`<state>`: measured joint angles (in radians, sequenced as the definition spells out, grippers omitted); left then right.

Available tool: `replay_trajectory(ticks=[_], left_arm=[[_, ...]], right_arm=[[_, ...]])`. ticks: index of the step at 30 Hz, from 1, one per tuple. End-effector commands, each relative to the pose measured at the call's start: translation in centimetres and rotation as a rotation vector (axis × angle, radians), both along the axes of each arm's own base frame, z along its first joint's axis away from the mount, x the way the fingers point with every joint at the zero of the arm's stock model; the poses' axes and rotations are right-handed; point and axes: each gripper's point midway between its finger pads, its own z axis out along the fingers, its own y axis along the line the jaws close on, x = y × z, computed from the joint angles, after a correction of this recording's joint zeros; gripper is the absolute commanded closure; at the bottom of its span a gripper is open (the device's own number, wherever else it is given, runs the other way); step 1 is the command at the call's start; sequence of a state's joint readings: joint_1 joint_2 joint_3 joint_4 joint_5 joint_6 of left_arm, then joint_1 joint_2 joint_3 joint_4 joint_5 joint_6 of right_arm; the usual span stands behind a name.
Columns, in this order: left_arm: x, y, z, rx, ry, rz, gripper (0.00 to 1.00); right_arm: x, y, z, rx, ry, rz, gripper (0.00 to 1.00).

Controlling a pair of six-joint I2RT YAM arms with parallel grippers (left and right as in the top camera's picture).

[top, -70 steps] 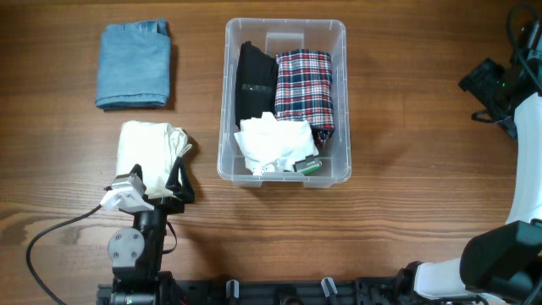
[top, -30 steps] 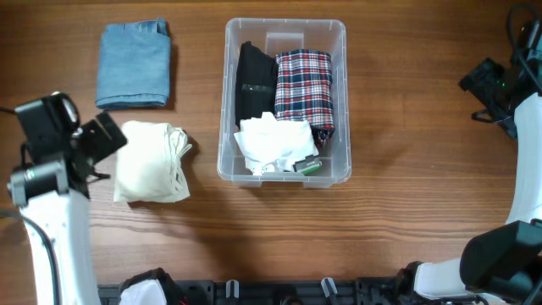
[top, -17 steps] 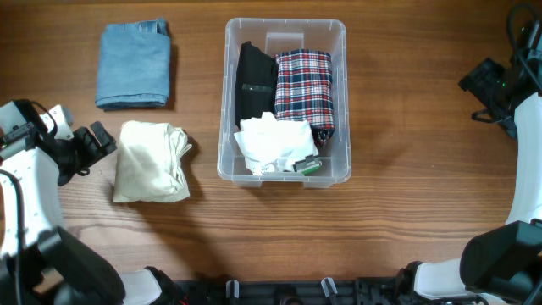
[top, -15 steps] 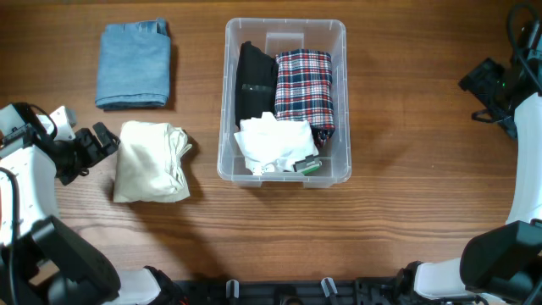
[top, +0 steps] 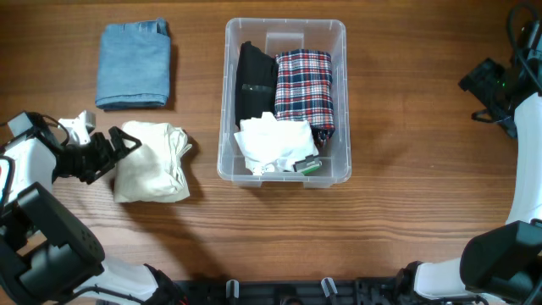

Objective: Pack container
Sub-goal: 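Reach the left gripper to the folded cream cloth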

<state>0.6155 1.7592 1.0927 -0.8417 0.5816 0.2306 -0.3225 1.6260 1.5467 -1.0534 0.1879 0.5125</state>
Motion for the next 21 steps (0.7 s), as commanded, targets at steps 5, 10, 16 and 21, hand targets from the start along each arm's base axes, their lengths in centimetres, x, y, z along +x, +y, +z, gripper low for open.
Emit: replay_trajectory(ticks=[5, 10, 16, 21], left_arm=[[-1.0, 0.8, -0.9, 0.056, 0.056, -0.012, 0.00], [-1.9, 0.1, -1.8, 0.035, 0.081, -0.016, 0.00], [-1.3, -1.4, -1.0, -0.060, 0.024, -0.018, 0.00], [-1.2, -1.8, -0.8, -0.082, 0.017, -0.020, 0.00]], right_arm=[[0.0, -0.1, -0.2, 0.000, 0.001, -0.015, 0.00], [0.0, -0.1, -0.2, 0.001, 0.001, -0.015, 0.00], [0.0, -0.1, -0.2, 0.000, 0.001, -0.015, 0.00], [0.0, -0.1, -0.2, 0.000, 0.001, -0.015, 0.00]])
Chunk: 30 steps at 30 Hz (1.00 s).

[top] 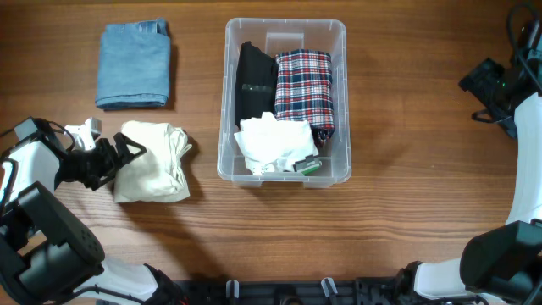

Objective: Pack container
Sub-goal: 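Reach the left gripper to the folded cream cloth, then close the left gripper on the cream cloth's edge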

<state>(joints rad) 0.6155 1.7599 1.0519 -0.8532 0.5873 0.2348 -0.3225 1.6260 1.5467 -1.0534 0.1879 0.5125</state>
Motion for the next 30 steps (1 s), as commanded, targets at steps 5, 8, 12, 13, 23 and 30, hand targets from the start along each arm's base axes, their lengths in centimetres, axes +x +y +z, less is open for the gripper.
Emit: replay_trajectory(ticks=[5, 8, 12, 13, 23, 30], left_arm=[[0.1, -1.4, 0.1, -0.052, -0.015, -0.032, 0.00], [0.2, -1.8, 0.1, -0.052, -0.015, -0.045, 0.00], [-0.3, -2.7, -0.4, -0.053, 0.007, -0.069, 0.00], [-0.5, -3.0, -0.7, -0.049, 0.017, -0.079, 0.00], [-1.1, -3.1, -1.8, -0.005, 0.052, -0.098, 0.00], [-1.0, -3.0, -1.9, 0.001, 0.039, -0.097, 0.00]], right_arm=[[0.0, -0.1, -0.2, 0.000, 0.001, -0.015, 0.00], [0.0, -0.1, -0.2, 0.001, 0.001, -0.015, 0.00], [0.0, -0.1, -0.2, 0.000, 0.001, -0.015, 0.00], [0.0, -0.1, -0.2, 0.000, 0.001, -0.015, 0.00], [0.0, -0.1, -0.2, 0.000, 0.001, -0.016, 0.00], [0.0, -0.1, -0.2, 0.000, 0.001, -0.015, 0.00]])
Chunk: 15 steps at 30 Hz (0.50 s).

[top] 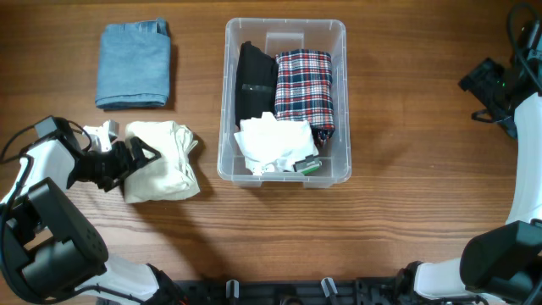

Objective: Pack container
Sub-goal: 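Close the left gripper on the cream cloth's edge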

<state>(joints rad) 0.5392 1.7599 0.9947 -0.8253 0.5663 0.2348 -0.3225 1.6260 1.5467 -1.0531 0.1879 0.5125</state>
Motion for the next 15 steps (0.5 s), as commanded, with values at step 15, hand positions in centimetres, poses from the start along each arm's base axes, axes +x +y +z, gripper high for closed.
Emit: replay_trajectory(ticks=[15], left_arm=[[0.5, -1.6, 0.6, -0.092, -0.053, -0.022, 0.00]], right_arm=[[0.0, -0.1, -0.2, 0.000, 0.002, -0.015, 0.01]])
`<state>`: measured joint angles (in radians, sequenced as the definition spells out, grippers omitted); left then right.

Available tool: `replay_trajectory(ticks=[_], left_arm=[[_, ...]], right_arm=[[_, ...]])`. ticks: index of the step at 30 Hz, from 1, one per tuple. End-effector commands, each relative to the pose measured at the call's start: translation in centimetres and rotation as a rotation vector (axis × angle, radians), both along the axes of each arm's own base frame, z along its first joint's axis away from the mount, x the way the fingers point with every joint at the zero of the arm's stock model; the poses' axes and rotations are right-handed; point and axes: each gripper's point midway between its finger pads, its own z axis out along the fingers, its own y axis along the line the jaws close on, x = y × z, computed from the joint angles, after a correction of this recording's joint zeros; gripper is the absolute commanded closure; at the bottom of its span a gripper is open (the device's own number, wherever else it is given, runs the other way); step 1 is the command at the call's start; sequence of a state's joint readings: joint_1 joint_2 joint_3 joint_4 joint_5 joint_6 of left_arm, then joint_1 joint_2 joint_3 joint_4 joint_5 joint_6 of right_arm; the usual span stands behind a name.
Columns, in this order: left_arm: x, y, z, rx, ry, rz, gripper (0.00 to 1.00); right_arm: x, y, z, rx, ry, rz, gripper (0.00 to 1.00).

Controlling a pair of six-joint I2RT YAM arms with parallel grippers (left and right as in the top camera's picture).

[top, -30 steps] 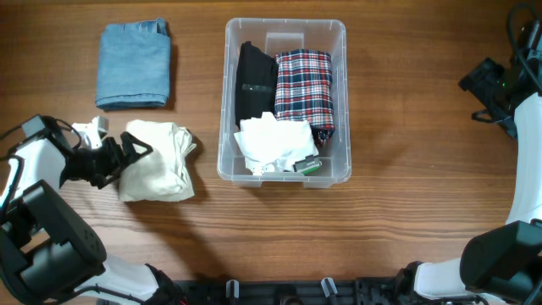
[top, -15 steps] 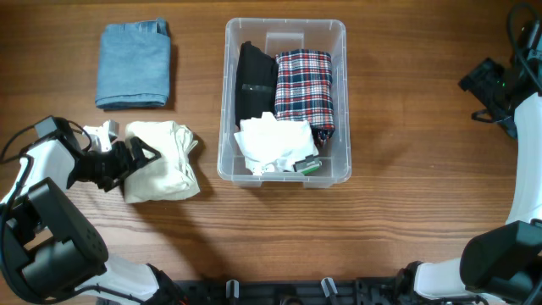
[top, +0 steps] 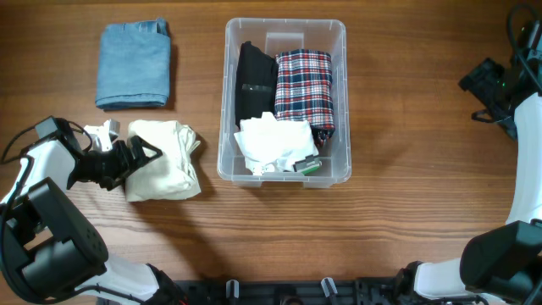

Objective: Pack container
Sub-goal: 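Close the left gripper on the cream cloth's edge, then lift the cream cloth and carry it over the bin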

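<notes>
A clear plastic container (top: 285, 30) stands at the table's middle back, holding a black garment (top: 254, 76), a red plaid shirt (top: 305, 85) and a white crumpled cloth (top: 275, 142) at its near end. A cream folded garment (top: 165, 161) lies on the table left of the container. My left gripper (top: 146, 155) is at that garment's left edge with its fingers spread against the cloth. A folded blue denim piece (top: 133, 65) lies at the far left. My right gripper (top: 484, 85) is far off at the right edge; its jaws are not readable.
The container's right wall and the wood table (top: 406, 169) to its right have nothing on them. A small green-and-white item (top: 308, 167) sits in the container's near right corner. Cables hang at the top right corner.
The cream garment and my left gripper have shifted very slightly to the right. Nothing else differs.
My left gripper stood at the cream garment's left edge, fingers spread. It then sat a little lower on that edge. By 0.5 s ago the gripper and garment had moved right, nearer the container, and they stand slightly further right now. The right arm stayed still.
</notes>
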<state>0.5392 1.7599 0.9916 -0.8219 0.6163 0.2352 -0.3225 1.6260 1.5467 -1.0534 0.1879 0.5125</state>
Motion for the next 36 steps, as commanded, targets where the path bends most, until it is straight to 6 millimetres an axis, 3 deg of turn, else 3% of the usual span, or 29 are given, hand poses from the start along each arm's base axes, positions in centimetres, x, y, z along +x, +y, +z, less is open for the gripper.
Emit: replay_trajectory(ticks=[1, 9, 13, 15, 19, 22, 23, 27, 36], left_arm=[[0.1, -1.0, 0.2, -0.049, -0.028, -0.023, 0.00], [-0.1, -0.7, -0.1, -0.029, -0.011, -0.024, 0.00], [-0.2, -0.8, -0.1, -0.031, -0.008, -0.023, 0.17], [-0.2, -0.8, -0.1, -0.031, -0.008, -0.023, 0.33], [-0.2, -0.8, -0.1, -0.031, -0.008, -0.023, 0.37], [-0.2, -0.8, -0.1, -0.034, -0.005, -0.019, 0.57], [-0.2, -0.8, -0.1, -0.034, -0.005, -0.019, 0.68], [-0.2, -1.2, 0.2, -0.064, -0.009, -0.018, 0.89], [0.5, -2.2, 1.4, -0.144, -0.052, -0.007, 0.95]], right_arm=[[0.0, -0.1, -0.2, 0.000, 0.001, -0.015, 0.00], [0.0, -0.1, -0.2, 0.000, 0.001, -0.015, 0.00], [0.0, -0.1, -0.2, 0.000, 0.001, -0.015, 0.00], [0.0, -0.1, -0.2, 0.000, 0.001, -0.015, 0.00], [0.0, -0.1, -0.2, 0.000, 0.001, -0.016, 0.00], [0.0, -0.1, -0.2, 0.000, 0.001, -0.016, 0.00], [0.0, -0.1, -0.2, 0.000, 0.001, -0.015, 0.00], [0.0, -0.1, -0.2, 0.000, 0.001, -0.015, 0.00], [0.0, -0.1, -0.2, 0.000, 0.001, -0.015, 0.00]])
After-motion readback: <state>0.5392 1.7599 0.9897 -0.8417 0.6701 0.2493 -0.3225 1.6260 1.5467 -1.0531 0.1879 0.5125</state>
